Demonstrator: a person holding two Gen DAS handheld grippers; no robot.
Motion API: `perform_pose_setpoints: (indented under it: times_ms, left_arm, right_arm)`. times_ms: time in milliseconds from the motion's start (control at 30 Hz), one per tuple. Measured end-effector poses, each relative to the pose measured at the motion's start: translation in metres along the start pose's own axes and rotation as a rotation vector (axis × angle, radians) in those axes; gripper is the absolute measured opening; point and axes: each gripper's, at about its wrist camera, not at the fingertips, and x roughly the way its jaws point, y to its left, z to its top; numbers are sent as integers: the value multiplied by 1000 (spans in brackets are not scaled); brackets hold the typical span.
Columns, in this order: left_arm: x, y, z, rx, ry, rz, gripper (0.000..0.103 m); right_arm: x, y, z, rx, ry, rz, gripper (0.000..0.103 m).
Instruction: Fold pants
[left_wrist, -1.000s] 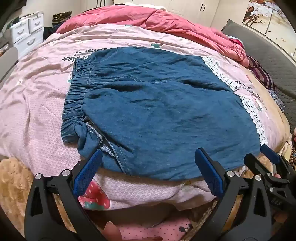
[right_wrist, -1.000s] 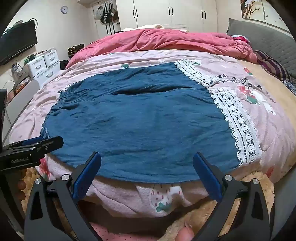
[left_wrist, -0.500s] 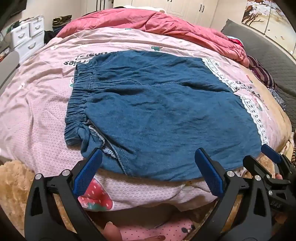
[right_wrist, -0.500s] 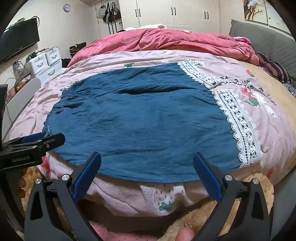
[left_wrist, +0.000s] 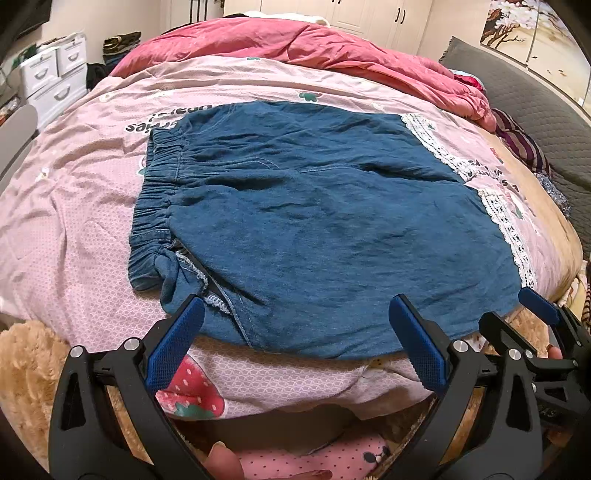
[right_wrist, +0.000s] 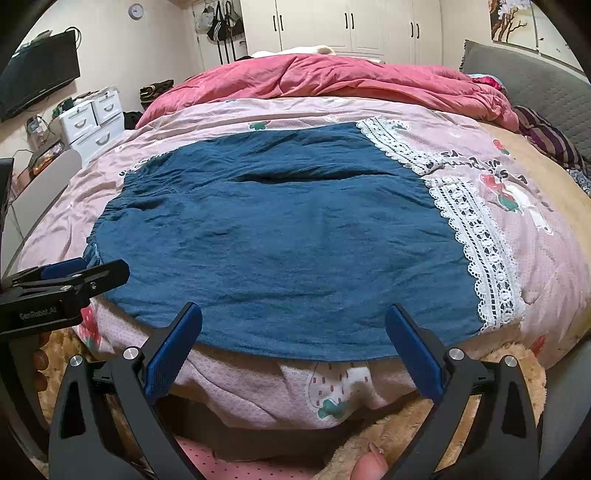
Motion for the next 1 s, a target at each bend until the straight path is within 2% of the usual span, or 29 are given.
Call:
perform_pose_setpoints:
  times_ms: [1000]
  left_arm:
    - [-1, 0, 1, 3, -4, 1, 94]
  right_arm:
    - [0, -3, 0, -5, 2, -8, 99]
